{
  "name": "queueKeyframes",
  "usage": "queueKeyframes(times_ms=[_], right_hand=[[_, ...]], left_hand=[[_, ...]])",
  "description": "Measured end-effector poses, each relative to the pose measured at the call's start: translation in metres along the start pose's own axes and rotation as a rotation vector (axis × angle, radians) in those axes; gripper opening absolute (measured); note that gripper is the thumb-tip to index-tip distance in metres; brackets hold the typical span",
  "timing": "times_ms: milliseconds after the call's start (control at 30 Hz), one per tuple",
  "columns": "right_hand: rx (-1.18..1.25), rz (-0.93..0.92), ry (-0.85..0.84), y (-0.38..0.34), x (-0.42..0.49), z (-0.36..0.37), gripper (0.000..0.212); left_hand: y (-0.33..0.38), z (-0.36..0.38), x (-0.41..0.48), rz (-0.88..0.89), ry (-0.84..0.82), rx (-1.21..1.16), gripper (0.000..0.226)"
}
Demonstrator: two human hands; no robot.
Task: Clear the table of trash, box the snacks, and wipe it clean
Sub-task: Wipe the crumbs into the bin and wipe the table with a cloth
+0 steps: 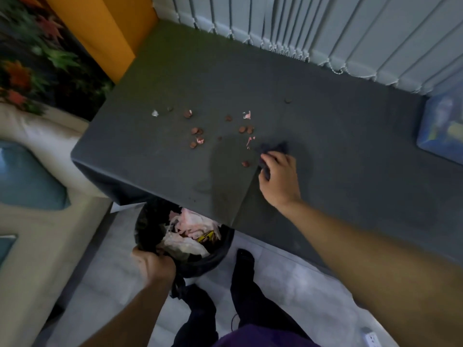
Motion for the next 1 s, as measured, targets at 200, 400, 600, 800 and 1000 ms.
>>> queueKeyframes(times_ms=[200,400,600,800,1000], right_hand=[[0.213,-0.198,0.013,-0.023,-0.001,-0.001,0.037],[0.027,0.189,0.073,0.008,0.049,0.004,0.041],[0.211,-0.183,-0.104,-0.047,0.021,0.014,0.030],[0.278,0.152,0.319,-0.008,0.085,-0.014,0.039],[-0.015,0.436,-0.037,0.024,0.131,0.038,0.059]], left_hand=[[0.014,0.000,0.011,0.022,-0.021,-0.061,0.052],[0.027,0.006,0.022,0.057,-0.068,-0.080,0.051],[0.040,0.017,0.032,0.092,-0.152,-0.139,0.052],[0.041,0.018,0.043,0.108,-0.181,-0.131,0.049],[0.038,0.020,0.054,0.125,-0.193,-0.091,0.045]])
Point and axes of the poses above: each hand's wrist, its own x-axis towards the middle knuckle, its own z-axis out of the palm, y = z × x, the point moved 9 cm from there along x, towards the middle knuckle, and after that the axes turned 12 degrees about y, right-handed, at the moved point
